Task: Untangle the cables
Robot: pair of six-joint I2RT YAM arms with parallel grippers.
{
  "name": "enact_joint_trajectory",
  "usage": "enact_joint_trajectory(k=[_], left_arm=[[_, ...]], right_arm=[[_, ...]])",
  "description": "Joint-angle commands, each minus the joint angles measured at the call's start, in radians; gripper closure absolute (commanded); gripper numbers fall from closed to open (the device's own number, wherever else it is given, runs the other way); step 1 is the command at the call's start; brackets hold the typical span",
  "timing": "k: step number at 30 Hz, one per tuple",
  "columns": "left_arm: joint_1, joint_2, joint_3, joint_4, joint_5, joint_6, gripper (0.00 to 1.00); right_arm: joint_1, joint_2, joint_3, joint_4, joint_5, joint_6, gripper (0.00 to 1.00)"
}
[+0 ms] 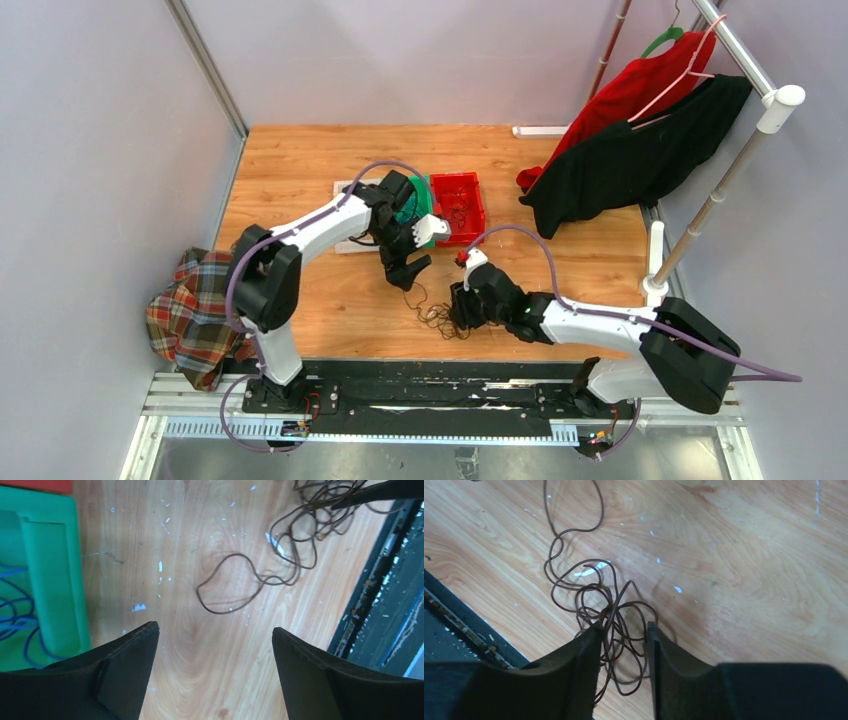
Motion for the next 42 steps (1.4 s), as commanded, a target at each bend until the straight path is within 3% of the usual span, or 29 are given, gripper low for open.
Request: enact_joint_trajectory(k=[1,7,17,23,27,42], left_arm=[[0.005,0.055,-0.001,0.11,-0.005,-0.082,0.13],[-0.007,0.052,-0.072,0.249,0.018,-0.118,0.15],[-0.058,0.106,-0.066,0.181,0.084,0.013,0.2],[-0.09,0.153,-0.048,0.243,0.029,-0.069,0.28],[-0.095,0.164,-0.021,0.299,0.023,-0.134,0.29],[-0.12,0.263,0.084,0.207,0.08,-0.005,0.29]], right_arm=[[0.019,-0.031,-0.045,0.003,0.081,0.001,0.67],[0.019,-0.032,-0.083,-0.002,0.102,0.0,0.73],[0.018,-0.076,-0.136,0.029,0.14,0.044,0.78],[0.018,-0.1,-0.171,0.069,0.131,0.048,0.79],[0.019,-0.113,-0.2,0.099,0.126,0.045,0.82],[0.018,-0.208,-0.272,0.169,0.113,0.037,0.85]])
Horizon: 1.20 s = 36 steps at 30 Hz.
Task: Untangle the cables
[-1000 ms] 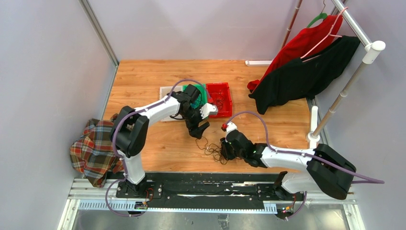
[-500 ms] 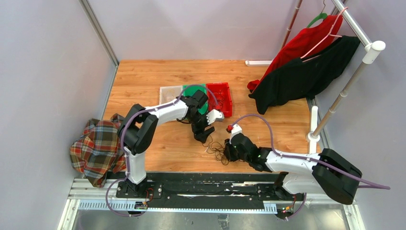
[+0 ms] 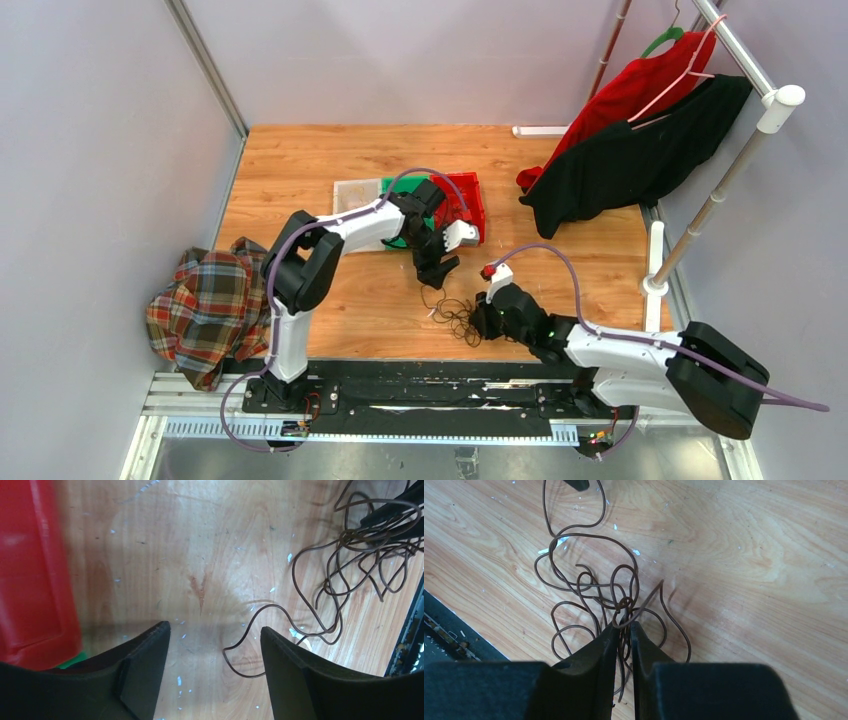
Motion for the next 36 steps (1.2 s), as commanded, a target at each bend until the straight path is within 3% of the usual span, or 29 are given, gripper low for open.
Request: enact_joint_trajectory(k=[1,7,11,13,17,20,25,28,32,36], left_arm=[[-0.026,0.019,-0.007,-0.043,0.008,0.059,0.31],[-0.059,-0.008,-0.048,-0.002,-0.092,0.069,0.48],[-0.074,-0.034,-0.074,0.03,-0.143,0.069,0.87],[-0.087,-0.065,-0.107,0.059,-0.168,0.071,0.99],[-0.101,-0.163,-0.114,0.033,-0.201,0.046,0.99],[-0.099,-0.248,-0.027,-0.095,-0.224,0.039,0.99],[-0.099,-0.37,0.116,-0.286,-0.215,0.028,0.99],[-0.099,-0.446,0.158,-0.331,-0.206,0.013,0.99],[-0.1,-0.498,0.217,-0.385,-0.186,-0.011,0.99],[-0.101,-0.507,0.261,-0.414,-0.174,-0.049,0.99]], right_arm=[[0.014,-0.028,-0.028,0.026,0.005,0.001,0.85],[0.014,-0.052,-0.043,0.034,0.009,0.014,0.86],[0.014,-0.088,-0.047,0.02,0.024,0.029,0.88],[0.014,-0.119,-0.052,0.009,0.033,0.039,0.88],[0.013,-0.201,-0.059,-0.016,0.054,0.055,0.88],[0.011,-0.268,-0.055,-0.05,0.077,0.049,0.85],[0.011,-0.413,-0.029,-0.105,0.144,0.0,0.58],[0.011,-0.486,0.017,-0.132,0.166,-0.056,0.48],[0.011,-0.458,0.133,-0.108,0.122,-0.145,0.33],[0.014,-0.329,0.287,-0.078,0.061,-0.194,0.31]])
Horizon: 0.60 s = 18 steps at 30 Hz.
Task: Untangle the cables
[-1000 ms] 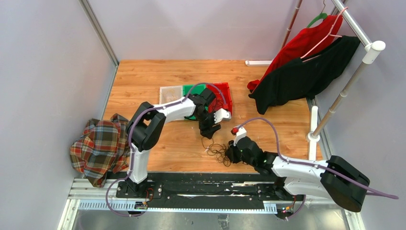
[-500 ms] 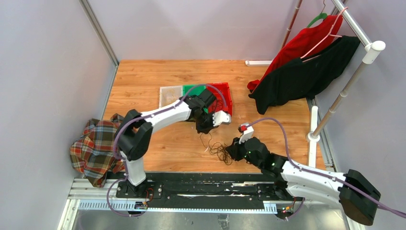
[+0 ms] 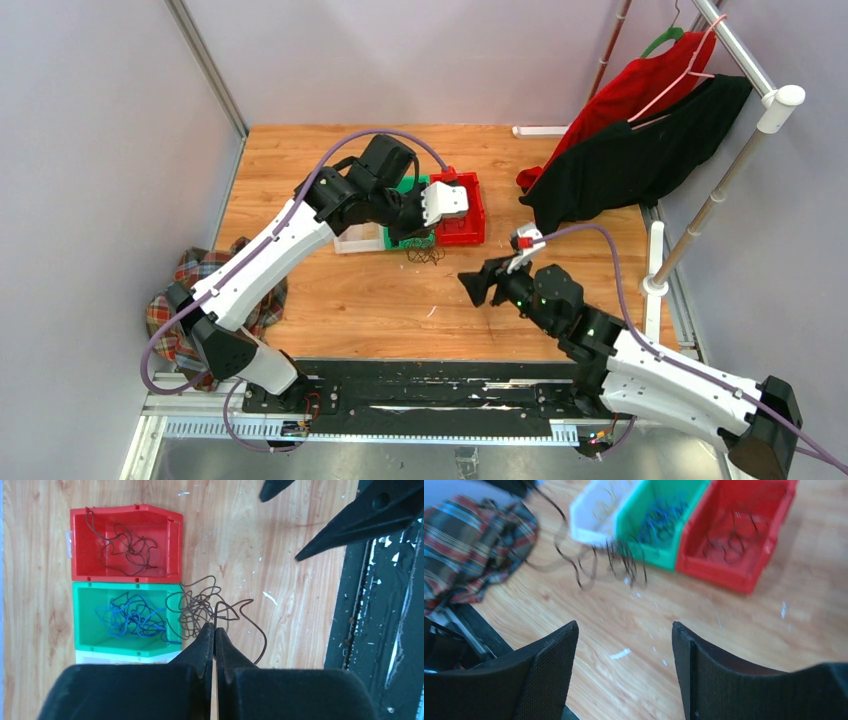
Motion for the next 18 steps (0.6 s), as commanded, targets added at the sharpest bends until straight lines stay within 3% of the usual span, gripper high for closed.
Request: enact_joint_trajectory(k=[1,9,18], left_arm=[[-0.006,0.001,0.04,-0.086,0.027,-0.055,0.99],[-0.01,-0.035,0.046,-0.119,0.03,-0.058,0.99],[-0.02,-0.052,0.045,-0.123,0.045,-0.067,0.99]], right_arm=[[0.014,0.116,0.159,0.056,-0.058,-0.092,0.31],[0.015,0.272,0.256,0.143,-0.099,-0.113,0.33],[0.014,0.28,0.229,0.187,-0.133,-0.075,0.36]])
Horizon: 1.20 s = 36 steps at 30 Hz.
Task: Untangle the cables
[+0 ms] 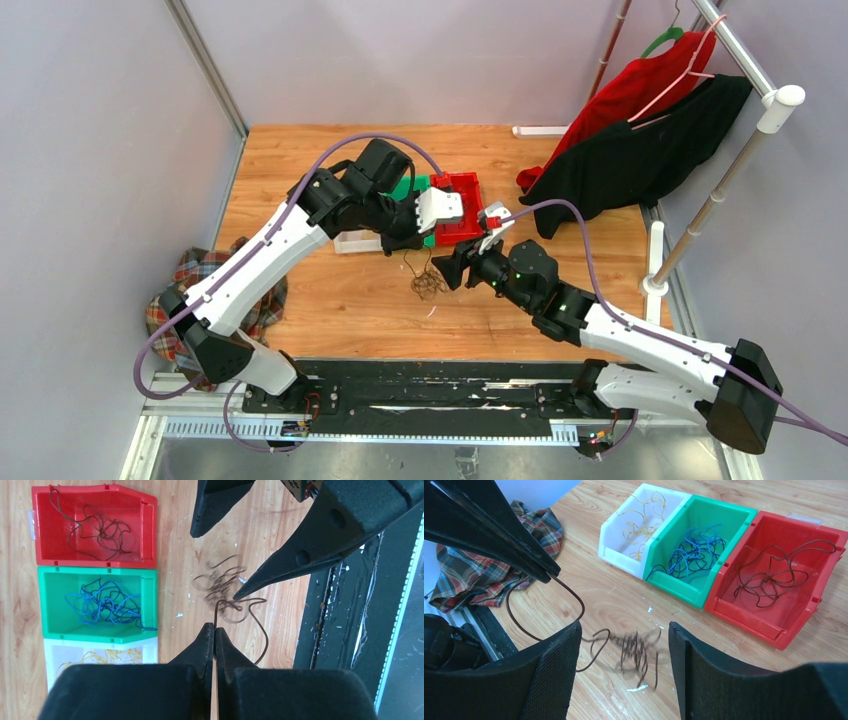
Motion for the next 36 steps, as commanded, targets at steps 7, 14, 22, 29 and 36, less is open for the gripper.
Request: enact_joint_trajectory(k=[7,14,22,29,36], left_arm=[[-0.016,-0.013,0.036,-0.01,0.024,-0.021,0.99],[-0.023,-0.008,0.05,-0.01,0.032,-0.028,0.99],[-0.033,-0.024,0.081,-0.023,0.077,-0.039,0.99],[-0.033,-0.033,0.164,-0.057,0.135,-0.059,0.99],[-0.033,-0.048,0.299,-0.087,0.168,-0.07,1.0]], right_arm=[[0.014,-0.051,-0.004,0.063,-0.06,0.02,0.35],[0.014,0.014,0.039,0.087,-0.033,0.002,0.37],[0.013,0.151,0.081,0.172,-0.027,0.001,0.51],[0.012,0.261,0.042,0.253,-0.03,0.05,0.77],[0.012,0.316,-0.028,0.299,-0.014,0.099,0.98]])
